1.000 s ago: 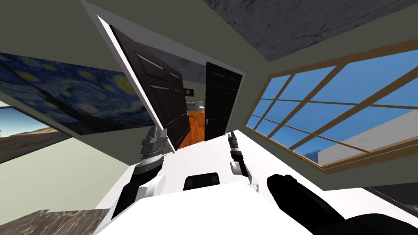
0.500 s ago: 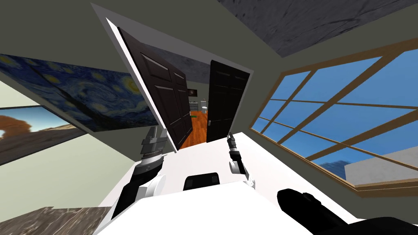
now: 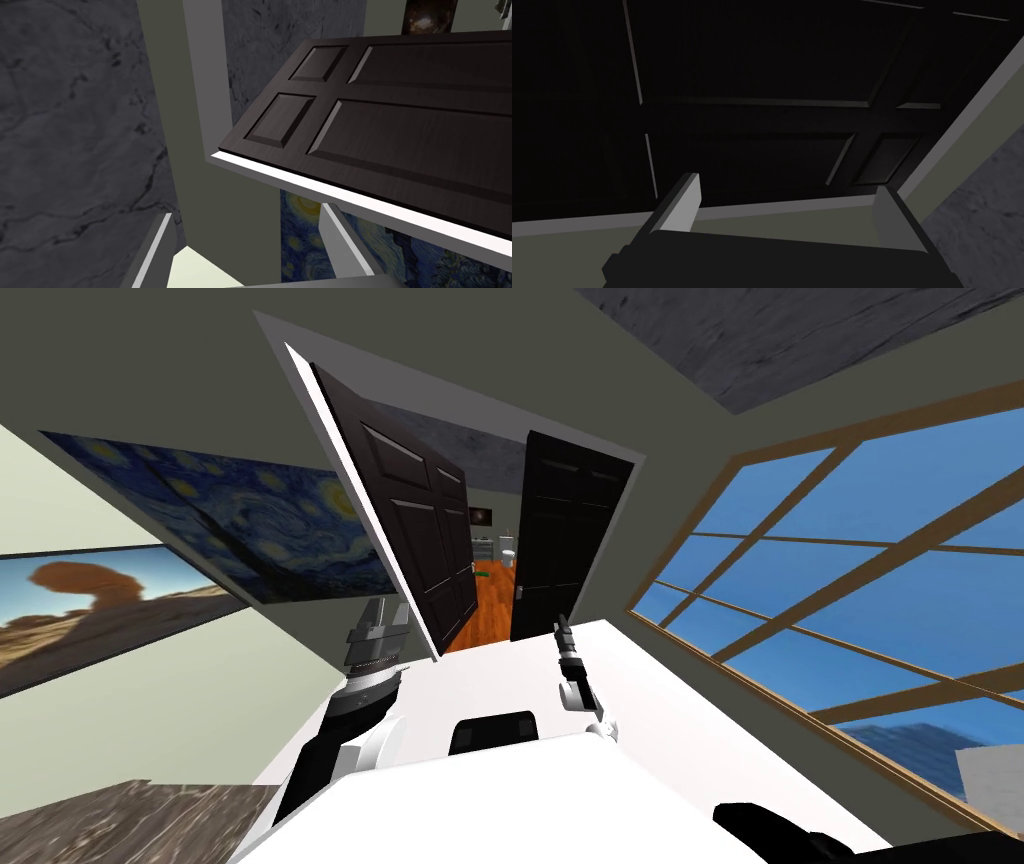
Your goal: Push the door open
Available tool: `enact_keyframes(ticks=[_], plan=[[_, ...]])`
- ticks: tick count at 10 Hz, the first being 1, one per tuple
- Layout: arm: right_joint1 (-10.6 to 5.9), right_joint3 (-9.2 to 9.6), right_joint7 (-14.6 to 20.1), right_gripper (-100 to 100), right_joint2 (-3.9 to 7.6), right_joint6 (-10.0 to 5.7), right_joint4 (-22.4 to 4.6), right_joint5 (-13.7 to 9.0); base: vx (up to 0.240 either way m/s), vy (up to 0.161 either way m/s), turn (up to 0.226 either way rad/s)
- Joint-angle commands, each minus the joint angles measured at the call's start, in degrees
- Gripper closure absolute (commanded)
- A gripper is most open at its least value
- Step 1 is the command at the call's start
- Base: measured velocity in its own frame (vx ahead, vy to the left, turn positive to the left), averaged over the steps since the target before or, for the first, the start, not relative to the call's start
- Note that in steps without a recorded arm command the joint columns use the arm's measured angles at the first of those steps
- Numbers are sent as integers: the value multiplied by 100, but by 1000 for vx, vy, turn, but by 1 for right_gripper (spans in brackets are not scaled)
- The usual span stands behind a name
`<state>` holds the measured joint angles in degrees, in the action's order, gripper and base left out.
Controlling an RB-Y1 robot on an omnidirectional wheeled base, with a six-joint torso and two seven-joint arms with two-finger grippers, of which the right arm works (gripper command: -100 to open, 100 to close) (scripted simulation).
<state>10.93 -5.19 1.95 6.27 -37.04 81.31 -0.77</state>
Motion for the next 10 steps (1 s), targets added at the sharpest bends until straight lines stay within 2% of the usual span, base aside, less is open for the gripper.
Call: enact_keyframes(ticks=[1,4,5,6,10], plan=[[-89,0,-3,-100,15,-51,-259,-50,106,-41,128],[-317,-15,-6,-100,50,-159,-800,-146,95,-34,150],[-391,-20,-7,-100,60,-195,-953,-178,85,-33,135],[-391,-20,-7,-100,60,-195,-998,-178,62,-31,36],[-685,-39,-10,-100,100,-335,-1687,-302,76,-29,129]])
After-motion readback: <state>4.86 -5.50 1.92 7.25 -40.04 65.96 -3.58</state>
